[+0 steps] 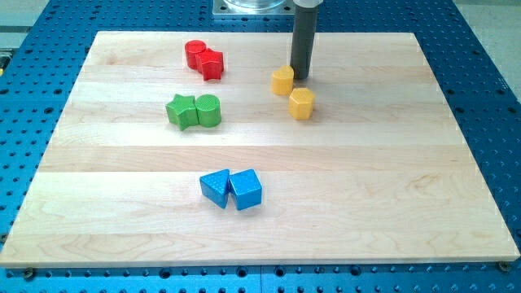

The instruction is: Push the red circle to the top of the red star

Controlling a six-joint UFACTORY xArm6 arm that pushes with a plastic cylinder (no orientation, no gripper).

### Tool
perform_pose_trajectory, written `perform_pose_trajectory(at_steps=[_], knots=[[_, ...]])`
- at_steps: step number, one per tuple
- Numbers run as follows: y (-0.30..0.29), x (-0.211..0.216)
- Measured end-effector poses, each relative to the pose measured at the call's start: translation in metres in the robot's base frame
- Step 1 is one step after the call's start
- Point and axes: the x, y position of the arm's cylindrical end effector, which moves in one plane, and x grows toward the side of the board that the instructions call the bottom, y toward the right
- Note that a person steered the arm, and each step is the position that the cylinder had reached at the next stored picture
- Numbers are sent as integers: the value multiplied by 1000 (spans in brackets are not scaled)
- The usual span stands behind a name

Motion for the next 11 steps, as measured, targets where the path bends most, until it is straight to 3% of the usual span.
perform_pose_trajectory(at_steps=[1,2,4,7,10,11], knots=[[-12,-70],[-36,-105],[-83,-104],[-199,-99],[-212,-43],[-168,-45]])
